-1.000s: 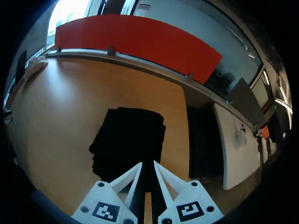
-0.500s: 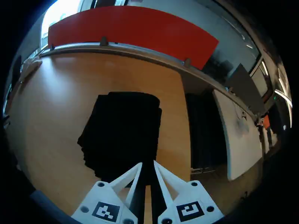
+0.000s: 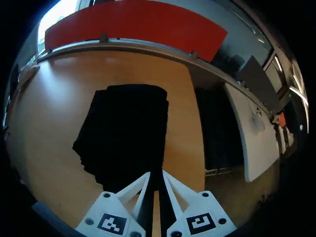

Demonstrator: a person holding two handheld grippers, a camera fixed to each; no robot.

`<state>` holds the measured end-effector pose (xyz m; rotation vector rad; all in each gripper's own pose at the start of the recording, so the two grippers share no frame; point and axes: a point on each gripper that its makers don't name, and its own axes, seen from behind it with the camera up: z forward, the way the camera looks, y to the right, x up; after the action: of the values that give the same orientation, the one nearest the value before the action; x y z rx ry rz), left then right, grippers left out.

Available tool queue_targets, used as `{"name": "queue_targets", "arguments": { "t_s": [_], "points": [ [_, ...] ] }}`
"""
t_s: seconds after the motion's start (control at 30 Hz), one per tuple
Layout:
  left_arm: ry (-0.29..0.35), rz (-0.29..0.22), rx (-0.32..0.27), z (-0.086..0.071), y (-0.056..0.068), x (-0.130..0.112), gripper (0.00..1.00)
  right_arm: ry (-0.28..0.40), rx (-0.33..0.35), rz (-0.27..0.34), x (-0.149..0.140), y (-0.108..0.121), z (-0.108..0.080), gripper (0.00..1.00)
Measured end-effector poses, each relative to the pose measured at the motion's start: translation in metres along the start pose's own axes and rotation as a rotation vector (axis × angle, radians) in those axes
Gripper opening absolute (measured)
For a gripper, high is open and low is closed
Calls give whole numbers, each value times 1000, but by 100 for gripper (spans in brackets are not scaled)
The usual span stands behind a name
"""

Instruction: Fold towel

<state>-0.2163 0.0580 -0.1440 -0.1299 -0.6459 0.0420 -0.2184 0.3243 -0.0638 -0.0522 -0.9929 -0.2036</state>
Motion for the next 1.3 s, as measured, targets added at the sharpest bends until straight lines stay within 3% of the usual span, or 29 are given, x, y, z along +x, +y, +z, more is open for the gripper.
{"name": "queue_targets", "arguments": {
  "t_s": [0.4, 1.3],
  "points": [
    [-5, 4, 2, -2, 1, -2, 96, -37, -13, 23, -14, 2, 10, 6],
    [-10, 13, 0, -2, 1, -2, 96, -44, -47, 56, -18, 7, 17, 6]
  ]
}}
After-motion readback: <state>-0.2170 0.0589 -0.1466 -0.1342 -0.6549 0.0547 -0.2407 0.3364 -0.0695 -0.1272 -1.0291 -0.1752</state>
